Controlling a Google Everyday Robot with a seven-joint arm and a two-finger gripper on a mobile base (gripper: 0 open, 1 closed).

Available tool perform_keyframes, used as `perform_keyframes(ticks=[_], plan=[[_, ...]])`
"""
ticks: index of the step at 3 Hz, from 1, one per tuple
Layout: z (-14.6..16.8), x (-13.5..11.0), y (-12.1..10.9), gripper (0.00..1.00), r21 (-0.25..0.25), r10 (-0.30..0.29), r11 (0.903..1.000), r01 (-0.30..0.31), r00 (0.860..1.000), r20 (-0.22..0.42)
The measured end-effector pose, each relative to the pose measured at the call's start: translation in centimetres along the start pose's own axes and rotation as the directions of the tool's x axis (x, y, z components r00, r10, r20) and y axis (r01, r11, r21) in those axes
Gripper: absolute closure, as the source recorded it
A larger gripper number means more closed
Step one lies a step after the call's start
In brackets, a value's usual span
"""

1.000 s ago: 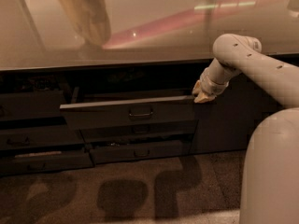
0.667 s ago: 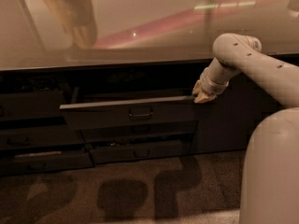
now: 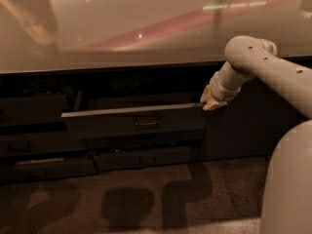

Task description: Open top drawer

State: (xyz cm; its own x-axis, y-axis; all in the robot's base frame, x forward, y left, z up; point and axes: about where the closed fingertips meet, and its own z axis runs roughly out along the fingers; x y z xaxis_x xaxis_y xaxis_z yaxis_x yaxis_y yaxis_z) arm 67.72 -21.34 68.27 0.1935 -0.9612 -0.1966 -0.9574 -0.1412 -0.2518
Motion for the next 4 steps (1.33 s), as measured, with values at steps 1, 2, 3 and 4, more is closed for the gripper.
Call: perform_keyframes(ticks=[1,2,3,4], plan=[[0.2,-0.2,0.8,1.00,-0.005,-0.011,0.9999,0.011,1.000,0.009],[0.3,-0.4,1.3,1.00,-0.008,-0.018,0.9998,0.018,1.000,0.015],[0.3,-0.4,1.6,1.00,-0.009,-0.021,0.9997,0.021,1.000,0.019],[0.4,-0.5,2.4,1.00,-0.011,-0.029,0.9995,0.029,0.999,0.029]])
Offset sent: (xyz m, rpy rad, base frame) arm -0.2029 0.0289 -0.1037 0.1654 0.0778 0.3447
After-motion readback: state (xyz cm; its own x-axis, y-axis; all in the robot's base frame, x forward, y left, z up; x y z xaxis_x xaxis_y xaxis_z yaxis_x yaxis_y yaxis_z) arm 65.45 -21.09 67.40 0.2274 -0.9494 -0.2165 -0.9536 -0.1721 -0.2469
